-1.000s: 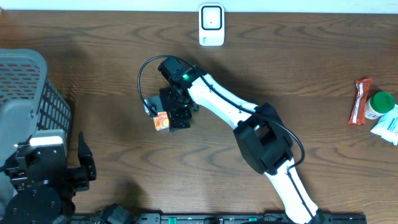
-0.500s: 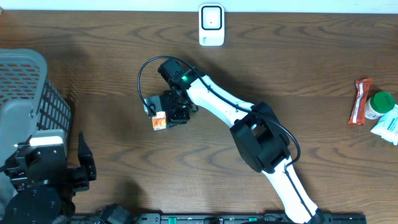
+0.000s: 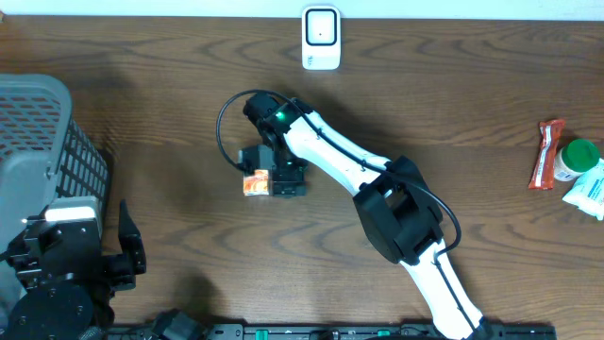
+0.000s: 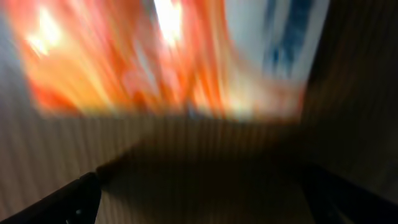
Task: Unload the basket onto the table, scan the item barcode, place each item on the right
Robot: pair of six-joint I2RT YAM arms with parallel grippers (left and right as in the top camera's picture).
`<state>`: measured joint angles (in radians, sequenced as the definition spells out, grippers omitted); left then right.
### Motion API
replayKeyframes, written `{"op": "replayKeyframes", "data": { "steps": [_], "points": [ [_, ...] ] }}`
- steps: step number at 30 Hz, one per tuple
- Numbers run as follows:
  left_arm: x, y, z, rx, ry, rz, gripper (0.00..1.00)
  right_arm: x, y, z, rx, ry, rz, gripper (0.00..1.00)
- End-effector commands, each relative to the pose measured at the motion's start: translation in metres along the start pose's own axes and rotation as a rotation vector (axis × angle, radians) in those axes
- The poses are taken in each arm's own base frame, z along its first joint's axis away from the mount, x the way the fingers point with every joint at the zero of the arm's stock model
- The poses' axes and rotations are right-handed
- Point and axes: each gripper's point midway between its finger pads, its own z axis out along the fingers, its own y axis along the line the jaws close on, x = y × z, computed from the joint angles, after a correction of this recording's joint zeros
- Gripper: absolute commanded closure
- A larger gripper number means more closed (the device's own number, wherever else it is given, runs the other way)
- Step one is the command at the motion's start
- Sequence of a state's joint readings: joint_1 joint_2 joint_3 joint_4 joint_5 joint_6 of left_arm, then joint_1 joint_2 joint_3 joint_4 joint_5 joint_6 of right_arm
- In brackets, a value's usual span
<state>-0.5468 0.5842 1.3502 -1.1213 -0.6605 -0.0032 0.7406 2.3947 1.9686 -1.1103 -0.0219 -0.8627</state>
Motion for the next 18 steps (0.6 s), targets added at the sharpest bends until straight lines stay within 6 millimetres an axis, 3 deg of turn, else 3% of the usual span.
{"op": "replayKeyframes", "data": {
  "steps": [1, 5, 6, 7, 8, 10, 12, 18],
  "points": [
    [0.000, 0.003, -0.002, -0.006, -0.005, -0.007, 0.18, 0.022, -0.011, -0.014, 0.072, 0.076, 0.087, 0.01],
    [0.000, 0.003, -0.002, -0.005, -0.006, -0.007, 0.18, -0.009, -0.020, -0.060, 0.140, -0.106, 0.186, 0.04],
    [0.000, 0.003, -0.002, -0.006, -0.006, -0.007, 0.18, -0.018, -0.023, -0.069, 0.145, -0.163, 0.219, 0.22],
    [0.000, 0.003, -0.002, -0.005, -0.005, -0.007, 0.18, -0.025, -0.027, -0.078, 0.153, -0.212, 0.262, 0.52],
    [0.000, 0.003, -0.002, -0.005, -0.006, -0.007, 0.18, -0.030, -0.032, -0.085, 0.169, -0.250, 0.310, 0.69],
    [0.000, 0.003, -0.002, -0.005, -0.006, -0.007, 0.18, -0.037, -0.041, -0.091, 0.191, -0.298, 0.387, 0.87],
    [0.000, 0.003, -0.002, -0.006, -0.006, -0.007, 0.18, -0.046, -0.045, -0.093, 0.183, -0.352, 0.468, 0.98],
    [0.000, 0.003, -0.002, -0.005, -0.006, -0.007, 0.18, -0.103, -0.015, -0.090, -0.087, -0.606, 0.406, 0.99]
  ]
}}
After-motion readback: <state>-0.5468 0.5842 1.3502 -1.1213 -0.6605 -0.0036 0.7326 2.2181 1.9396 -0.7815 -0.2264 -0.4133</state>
